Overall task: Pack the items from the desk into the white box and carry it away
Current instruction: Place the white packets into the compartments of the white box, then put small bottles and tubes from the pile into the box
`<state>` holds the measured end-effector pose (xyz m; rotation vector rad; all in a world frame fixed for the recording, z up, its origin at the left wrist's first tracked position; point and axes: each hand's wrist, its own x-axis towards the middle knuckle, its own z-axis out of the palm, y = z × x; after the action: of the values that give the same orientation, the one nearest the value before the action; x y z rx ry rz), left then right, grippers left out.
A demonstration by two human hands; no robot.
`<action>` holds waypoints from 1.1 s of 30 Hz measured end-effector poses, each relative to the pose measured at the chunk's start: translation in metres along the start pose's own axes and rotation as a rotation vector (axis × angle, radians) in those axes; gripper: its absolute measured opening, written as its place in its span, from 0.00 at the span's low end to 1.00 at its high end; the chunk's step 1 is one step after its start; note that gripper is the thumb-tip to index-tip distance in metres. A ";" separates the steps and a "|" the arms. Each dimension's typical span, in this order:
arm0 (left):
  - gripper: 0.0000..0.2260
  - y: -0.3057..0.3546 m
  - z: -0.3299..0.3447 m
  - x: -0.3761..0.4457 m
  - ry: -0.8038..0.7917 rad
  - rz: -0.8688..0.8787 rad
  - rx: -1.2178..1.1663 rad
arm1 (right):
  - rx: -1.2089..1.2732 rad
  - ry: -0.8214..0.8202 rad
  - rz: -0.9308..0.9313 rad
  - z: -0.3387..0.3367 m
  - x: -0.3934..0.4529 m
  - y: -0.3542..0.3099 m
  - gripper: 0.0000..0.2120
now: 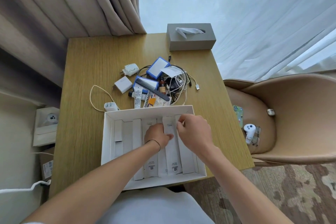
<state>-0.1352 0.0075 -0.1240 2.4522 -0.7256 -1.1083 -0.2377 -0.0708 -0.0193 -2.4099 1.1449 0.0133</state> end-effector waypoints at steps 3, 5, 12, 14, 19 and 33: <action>0.09 0.000 -0.003 0.000 -0.009 0.033 0.063 | 0.017 -0.010 -0.002 0.000 0.003 -0.001 0.10; 0.09 -0.002 -0.010 -0.003 -0.028 0.047 0.088 | 0.036 -0.005 -0.006 -0.001 0.008 -0.003 0.09; 0.09 -0.003 -0.060 -0.031 0.022 0.206 0.013 | 0.102 0.077 -0.023 -0.019 0.045 -0.017 0.09; 0.07 0.007 -0.081 -0.039 0.040 0.299 -0.060 | 0.104 0.095 -0.029 -0.026 0.061 -0.024 0.08; 0.06 0.034 -0.131 -0.034 0.117 0.444 -0.177 | 0.111 0.095 -0.056 -0.036 0.113 -0.039 0.09; 0.08 0.036 -0.176 0.043 0.199 0.346 -0.069 | -0.118 -0.091 -0.008 0.020 0.231 -0.027 0.21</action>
<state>0.0129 -0.0283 -0.0199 2.2267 -0.9820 -0.7349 -0.0630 -0.2166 -0.0734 -2.4893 1.1215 0.1914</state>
